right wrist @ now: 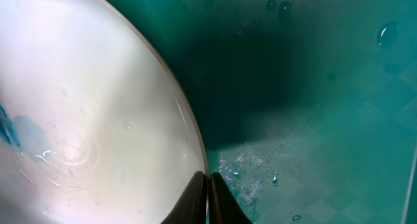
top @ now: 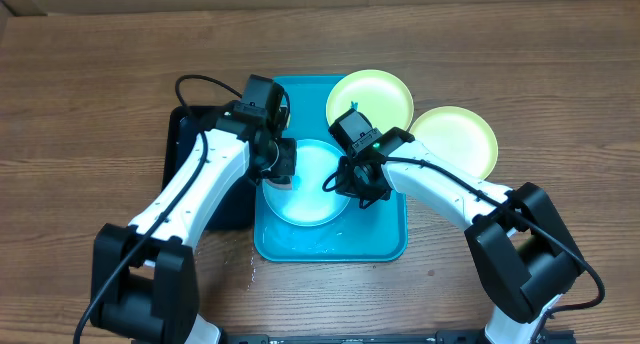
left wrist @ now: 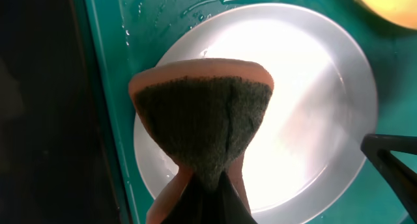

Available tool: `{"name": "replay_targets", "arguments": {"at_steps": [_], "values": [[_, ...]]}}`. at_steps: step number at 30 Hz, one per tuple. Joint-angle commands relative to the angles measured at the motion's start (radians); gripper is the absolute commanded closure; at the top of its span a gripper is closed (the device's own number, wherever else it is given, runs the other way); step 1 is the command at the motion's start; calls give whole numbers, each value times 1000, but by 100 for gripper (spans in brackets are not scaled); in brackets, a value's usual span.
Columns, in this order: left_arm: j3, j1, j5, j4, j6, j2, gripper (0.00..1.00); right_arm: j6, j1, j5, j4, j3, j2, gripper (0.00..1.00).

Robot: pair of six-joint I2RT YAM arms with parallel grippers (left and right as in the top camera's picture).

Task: Clean dirty plates on tray and stack at the side
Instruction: 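Scrub the light-blue plate with the sponge while the right gripper pins it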

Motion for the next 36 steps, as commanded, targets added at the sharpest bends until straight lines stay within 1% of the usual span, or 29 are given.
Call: {"name": "replay_targets", "arguments": {"at_steps": [1,7,11,17,20,23,26,29,33,36], "values": [[-9,-20,-30,6,17,32,96,-3,5,13,5,-3,6,96],[-9,-25,-41,34,10,81,96,-3,5,13,5,-3,6,96],[-9,-25,-79,37,-5,135,96,-3,5,13,4,-3,6,96],[-9,-26,-73,45,-9,227,96,-4,5,13,5,-3,6,96],[-9,-26,14,43,1,274,96,-3,5,13,4,-3,6,96],[-9,-26,133,42,45,304,96,-3,5,13,5,-3,7,96],[-5,-20,259,45,59,297,96,-4,5,13,4,-3,7,96],[21,-9,367,45,97,276,96,-11,5,13,4,-3,7,96],[84,13,404,40,101,230,96,-11,5,13,4,-3,7,96],[162,23,414,3,101,185,96,-11,5,13,4,-3,7,96]]}}
